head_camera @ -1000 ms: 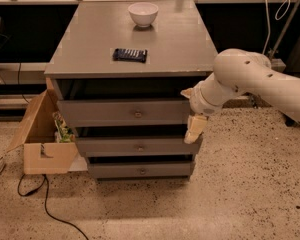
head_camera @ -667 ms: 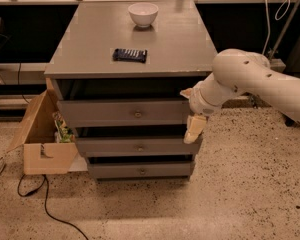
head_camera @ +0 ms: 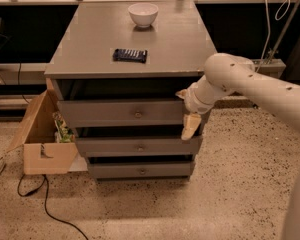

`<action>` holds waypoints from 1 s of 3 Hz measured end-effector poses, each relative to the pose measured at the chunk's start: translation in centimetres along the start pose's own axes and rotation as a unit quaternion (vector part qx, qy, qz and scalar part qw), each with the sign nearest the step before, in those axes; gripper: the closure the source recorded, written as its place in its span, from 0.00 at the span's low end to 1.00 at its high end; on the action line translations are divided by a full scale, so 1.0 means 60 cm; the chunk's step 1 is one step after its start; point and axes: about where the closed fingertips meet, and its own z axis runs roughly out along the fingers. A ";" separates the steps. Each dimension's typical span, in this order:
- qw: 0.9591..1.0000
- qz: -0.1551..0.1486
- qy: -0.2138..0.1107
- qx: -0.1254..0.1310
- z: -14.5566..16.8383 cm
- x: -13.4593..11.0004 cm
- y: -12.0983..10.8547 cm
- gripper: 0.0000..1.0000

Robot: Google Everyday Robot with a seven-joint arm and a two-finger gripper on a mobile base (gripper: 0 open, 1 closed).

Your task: Open top drawer

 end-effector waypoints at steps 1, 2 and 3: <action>1.000 -0.011 0.011 0.002 0.041 0.016 -0.033 0.00; 0.999 -0.020 0.025 0.011 0.066 0.023 -0.061 0.00; 0.999 -0.027 0.039 0.008 0.089 0.027 -0.074 0.00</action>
Offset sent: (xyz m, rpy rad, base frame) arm 0.0759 0.0041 -0.0351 -0.0944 -0.0848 0.0105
